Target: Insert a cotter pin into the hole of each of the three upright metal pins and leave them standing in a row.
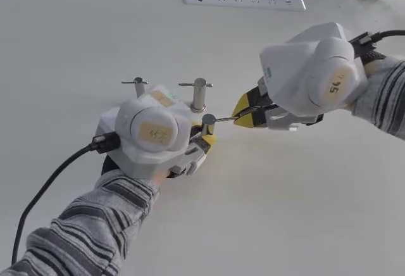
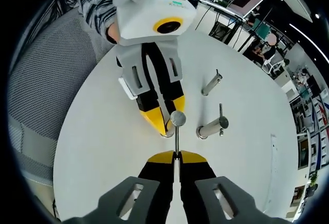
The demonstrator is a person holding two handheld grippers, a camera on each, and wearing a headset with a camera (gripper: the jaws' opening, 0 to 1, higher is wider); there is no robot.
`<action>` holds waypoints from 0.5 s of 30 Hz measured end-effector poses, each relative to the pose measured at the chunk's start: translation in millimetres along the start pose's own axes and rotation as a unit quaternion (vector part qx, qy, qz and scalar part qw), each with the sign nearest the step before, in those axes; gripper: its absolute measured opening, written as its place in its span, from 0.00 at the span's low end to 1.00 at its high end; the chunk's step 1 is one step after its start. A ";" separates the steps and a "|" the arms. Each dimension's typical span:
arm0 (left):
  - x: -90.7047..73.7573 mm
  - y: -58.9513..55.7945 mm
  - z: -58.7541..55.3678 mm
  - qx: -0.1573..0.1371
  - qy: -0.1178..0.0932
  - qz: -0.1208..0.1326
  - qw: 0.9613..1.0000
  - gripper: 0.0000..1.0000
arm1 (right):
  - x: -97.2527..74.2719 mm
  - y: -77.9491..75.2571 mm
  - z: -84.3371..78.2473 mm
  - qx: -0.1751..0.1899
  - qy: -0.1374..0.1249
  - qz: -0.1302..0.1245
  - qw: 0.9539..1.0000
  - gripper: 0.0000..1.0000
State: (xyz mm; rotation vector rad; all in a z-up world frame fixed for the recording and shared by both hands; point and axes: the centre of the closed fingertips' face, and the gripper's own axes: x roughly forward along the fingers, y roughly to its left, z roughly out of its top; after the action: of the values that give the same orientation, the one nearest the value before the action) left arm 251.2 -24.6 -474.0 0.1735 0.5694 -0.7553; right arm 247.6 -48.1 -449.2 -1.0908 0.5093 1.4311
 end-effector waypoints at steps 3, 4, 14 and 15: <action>0.4 0.1 -0.1 -0.007 -0.002 0.000 1.000 0.10 | 1.1 0.9 4.7 0.004 -0.006 0.001 1.000 0.00; 0.9 0.3 -0.5 -0.009 -0.002 0.000 1.000 0.10 | 1.4 1.1 5.7 0.007 -0.007 0.002 1.000 0.00; -0.3 0.5 -7.2 -0.040 -0.002 0.003 0.999 0.10 | 6.1 1.1 13.7 0.065 -0.020 0.008 0.998 0.00; -0.3 0.3 -7.9 -0.042 -0.002 0.004 0.999 0.10 | 6.5 1.4 14.3 0.070 -0.022 0.008 0.997 0.00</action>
State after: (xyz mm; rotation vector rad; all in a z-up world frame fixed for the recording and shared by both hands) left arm 247.8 -21.5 -480.5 0.0972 0.5961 -0.7235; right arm 242.6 -33.1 -448.4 -0.9431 0.5790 1.4092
